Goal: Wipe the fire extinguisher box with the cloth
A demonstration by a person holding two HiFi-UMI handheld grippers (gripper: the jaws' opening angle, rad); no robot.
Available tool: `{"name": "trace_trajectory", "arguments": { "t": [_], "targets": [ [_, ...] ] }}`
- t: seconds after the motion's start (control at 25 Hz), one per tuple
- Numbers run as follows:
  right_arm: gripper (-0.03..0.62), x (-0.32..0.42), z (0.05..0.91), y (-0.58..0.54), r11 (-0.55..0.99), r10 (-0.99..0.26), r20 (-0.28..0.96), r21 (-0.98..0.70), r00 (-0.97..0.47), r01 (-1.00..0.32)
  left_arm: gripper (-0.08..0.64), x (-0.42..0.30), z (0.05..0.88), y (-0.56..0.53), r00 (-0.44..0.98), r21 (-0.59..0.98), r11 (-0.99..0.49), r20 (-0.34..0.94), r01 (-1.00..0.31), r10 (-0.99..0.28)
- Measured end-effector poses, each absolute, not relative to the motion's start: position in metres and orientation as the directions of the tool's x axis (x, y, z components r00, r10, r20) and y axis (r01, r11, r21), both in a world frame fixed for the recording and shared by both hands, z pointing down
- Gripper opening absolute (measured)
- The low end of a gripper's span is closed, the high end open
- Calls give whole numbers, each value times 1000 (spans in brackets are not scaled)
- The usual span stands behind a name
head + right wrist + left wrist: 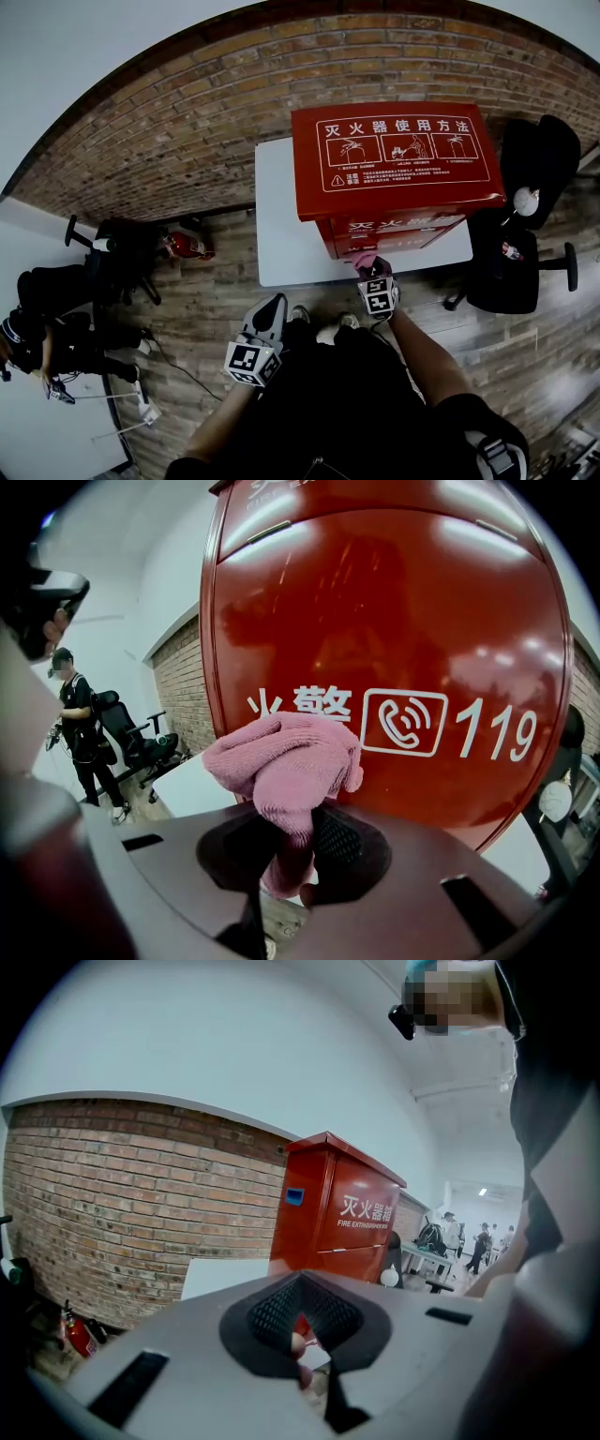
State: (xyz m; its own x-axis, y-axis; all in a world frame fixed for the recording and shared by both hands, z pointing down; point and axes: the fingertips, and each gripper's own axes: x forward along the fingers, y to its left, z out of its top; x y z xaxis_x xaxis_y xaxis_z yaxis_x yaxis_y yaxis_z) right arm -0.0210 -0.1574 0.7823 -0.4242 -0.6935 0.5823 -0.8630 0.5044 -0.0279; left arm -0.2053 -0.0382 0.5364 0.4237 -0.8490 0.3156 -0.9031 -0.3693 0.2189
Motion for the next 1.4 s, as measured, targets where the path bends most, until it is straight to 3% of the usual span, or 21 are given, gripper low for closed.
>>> {"name": "trace_trajectory", "arguments": {
  "t": [0.72, 1.4],
  "targets": [
    [85, -20, 846, -155, 501, -602, 713, -13, -359, -865, 23, -219, 536, -30, 389, 199, -339, 332, -919, -859],
    [86, -20, 859, -155, 498, -575, 745, -9, -337, -867, 23, -224, 532, -25, 384, 193, -337, 334, -922, -861]
  ]
}}
